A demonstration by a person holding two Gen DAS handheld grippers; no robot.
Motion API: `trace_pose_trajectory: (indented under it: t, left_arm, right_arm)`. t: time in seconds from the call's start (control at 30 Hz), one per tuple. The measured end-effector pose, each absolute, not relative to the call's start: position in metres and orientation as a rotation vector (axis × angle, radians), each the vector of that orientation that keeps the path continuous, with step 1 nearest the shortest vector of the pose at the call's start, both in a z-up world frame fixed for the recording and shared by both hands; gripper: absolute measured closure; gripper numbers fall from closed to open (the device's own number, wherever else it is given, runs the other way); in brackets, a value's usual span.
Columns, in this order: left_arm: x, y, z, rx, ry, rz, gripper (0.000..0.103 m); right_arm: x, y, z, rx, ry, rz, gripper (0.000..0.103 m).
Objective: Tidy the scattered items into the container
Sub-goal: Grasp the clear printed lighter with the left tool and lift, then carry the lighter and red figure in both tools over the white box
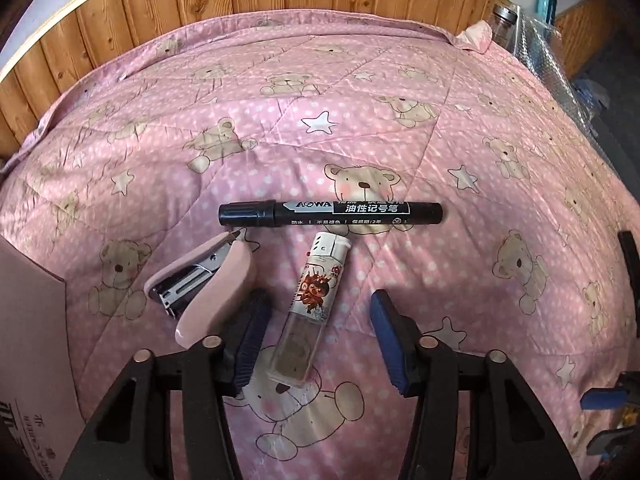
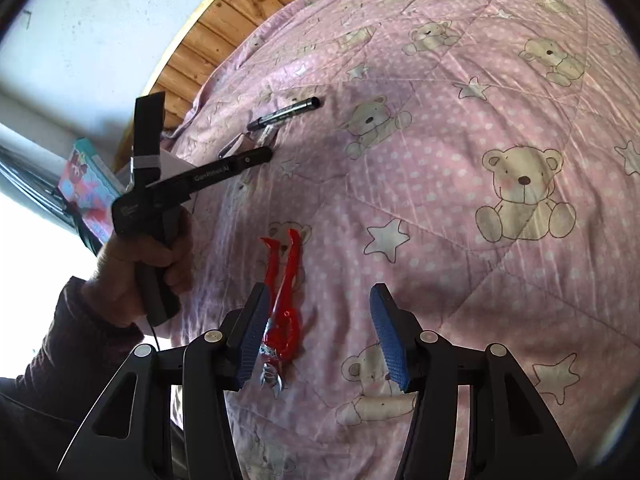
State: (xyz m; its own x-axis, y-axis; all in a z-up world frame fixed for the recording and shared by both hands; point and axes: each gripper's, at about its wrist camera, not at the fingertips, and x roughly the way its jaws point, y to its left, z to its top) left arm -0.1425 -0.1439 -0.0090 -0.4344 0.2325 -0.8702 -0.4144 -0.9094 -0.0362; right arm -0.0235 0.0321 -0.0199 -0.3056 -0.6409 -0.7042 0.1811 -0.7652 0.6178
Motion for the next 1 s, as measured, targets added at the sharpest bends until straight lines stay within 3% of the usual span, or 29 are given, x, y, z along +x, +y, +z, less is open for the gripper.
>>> trace_pose_trajectory:
  t: [0.27, 0.37, 0.43, 0.47, 0.57, 0.63, 0.67, 0.7, 0.73, 1.0]
  left_arm:
    - [-0.055, -0.206, -0.001, -1.638, 0.044, 2.312, 0.083]
    - [-0.012, -0.224, -0.002, -1.71, 0.033, 2.353, 0.078]
    - [0.002, -0.23, -0.002, -1.686, -0.02, 2.374, 0.036]
    - [0.004, -0.23, -0.002, -1.675, -0.036, 2.387, 0.029]
    - [0.012, -0.22, -0.008, -1.588, 0.002, 2.402, 0.029]
    - [0.018, -0.209, -0.01, -1.547, 0.136, 2.439, 0.045]
    - [0.021, -0.209, -0.008, -1.521, 0.153, 2.454, 0.053]
    - [0.023, -0.209, -0.006, -1.508, 0.151, 2.457, 0.073]
    - [0.025, -0.21, -0.005, -1.509, 0.149, 2.453, 0.083]
    - [0.049, -0.213, 0.003, -1.531, 0.069, 2.4, 0.084]
  right_arm:
    - [-0.001, 0.003, -0.014, 1.367, -0.399, -2.127, 0.047]
    - [0.002, -0.018, -0.01, 1.343, -0.291, -2.174, 0.047]
    - [0.0, -0.032, -0.009, 1.335, -0.24, -2.198, 0.047]
    - [-0.001, -0.039, -0.01, 1.336, -0.219, -2.206, 0.047]
    - [-0.001, -0.065, -0.02, 1.371, -0.061, -2.246, 0.047]
    - [0.003, -0.075, -0.027, 1.355, 0.012, -2.299, 0.046]
    - [0.006, -0.079, -0.03, 1.35, 0.058, -2.328, 0.051]
    - [0.01, -0.081, -0.029, 1.339, 0.092, -2.356, 0.055]
    - [0.012, -0.079, -0.028, 1.341, 0.08, -2.359, 0.055]
    - [0.025, -0.043, -0.014, 1.351, -0.243, -2.301, 0.057]
